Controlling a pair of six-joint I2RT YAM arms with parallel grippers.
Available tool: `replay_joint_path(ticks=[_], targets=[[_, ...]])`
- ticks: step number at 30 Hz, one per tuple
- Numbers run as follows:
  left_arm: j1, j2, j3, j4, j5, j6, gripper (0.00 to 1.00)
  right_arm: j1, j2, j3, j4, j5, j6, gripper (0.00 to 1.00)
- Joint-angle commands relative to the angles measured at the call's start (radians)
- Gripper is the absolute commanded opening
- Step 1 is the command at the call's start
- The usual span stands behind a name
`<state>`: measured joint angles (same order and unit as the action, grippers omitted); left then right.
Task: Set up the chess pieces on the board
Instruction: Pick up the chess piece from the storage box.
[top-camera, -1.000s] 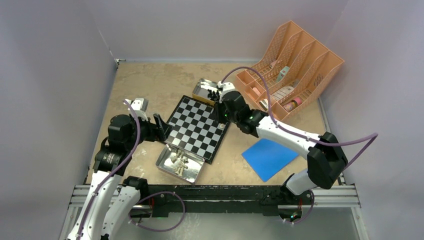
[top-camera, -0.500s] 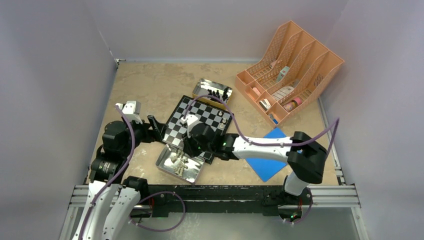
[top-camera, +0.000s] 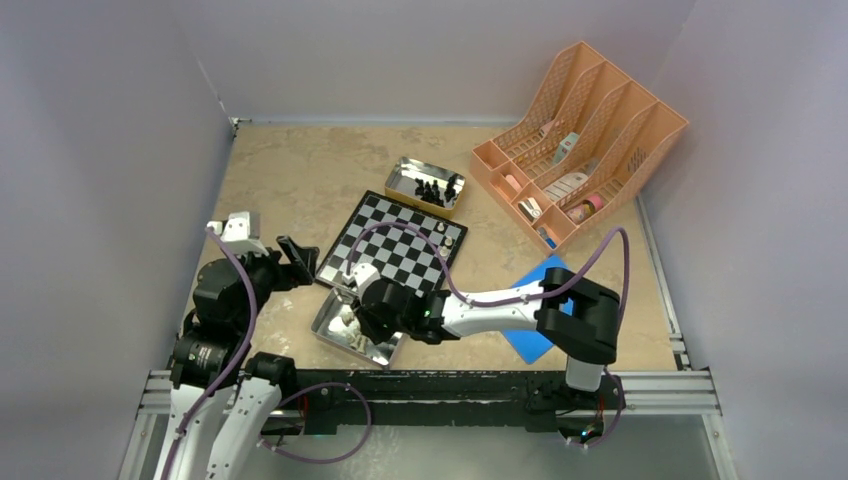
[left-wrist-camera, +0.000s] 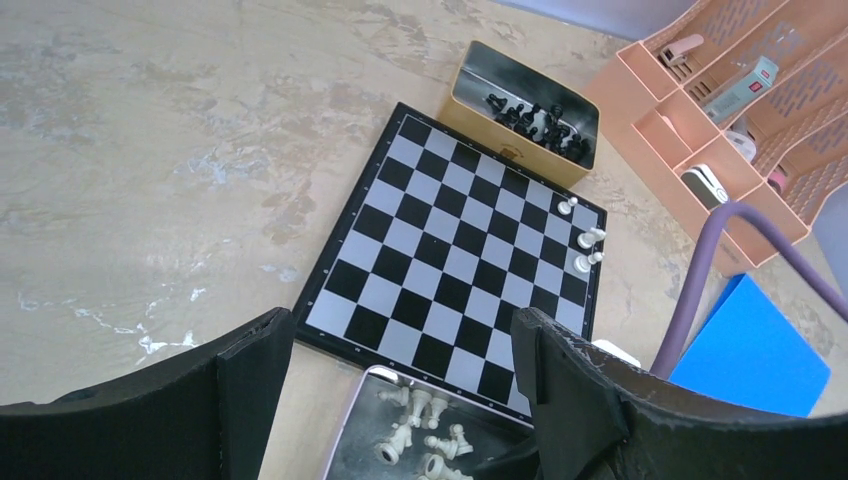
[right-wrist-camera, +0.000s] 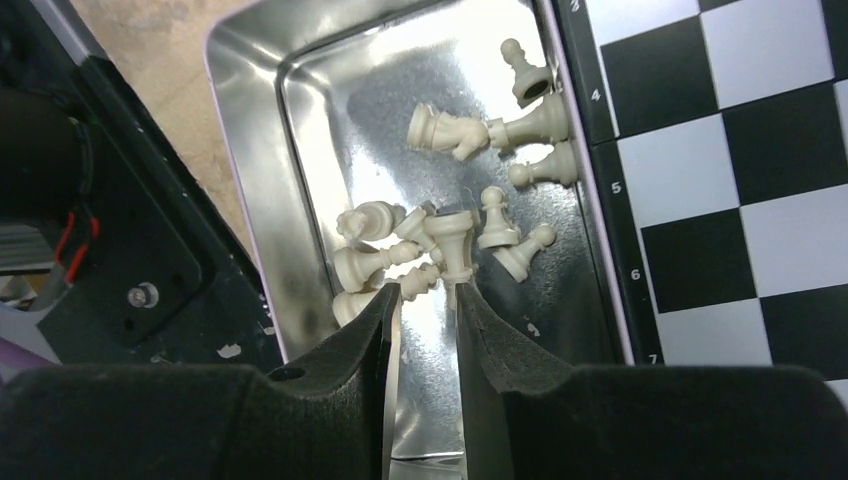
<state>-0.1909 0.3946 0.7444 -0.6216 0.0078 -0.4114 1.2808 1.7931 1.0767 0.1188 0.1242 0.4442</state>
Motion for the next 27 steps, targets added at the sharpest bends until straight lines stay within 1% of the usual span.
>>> replay_joint_path(ticks=[1, 14, 17, 22, 27], targets=[[0.005, -0.011, 0.038, 0.016, -0.035, -0.022, 0.79, 0.022, 0.021, 0.036, 0.002, 0.073, -0.013, 0.29], [0.005, -0.008, 0.043, 0.023, -0.012, -0.027, 0.79, 0.025, 0.090, 0.032, 0.018, 0.128, -0.025, 0.29], [0.005, -0.001, 0.044, 0.025, 0.017, -0.027, 0.78, 0.025, 0.101, 0.031, 0.022, 0.143, -0.027, 0.28], [0.005, 0.009, 0.041, 0.031, 0.028, -0.026, 0.78, 0.025, 0.082, -0.009, 0.075, 0.138, -0.039, 0.25], [0.005, 0.016, 0.043, 0.028, 0.041, -0.027, 0.78, 0.025, 0.023, -0.065, 0.143, 0.112, -0.040, 0.15]])
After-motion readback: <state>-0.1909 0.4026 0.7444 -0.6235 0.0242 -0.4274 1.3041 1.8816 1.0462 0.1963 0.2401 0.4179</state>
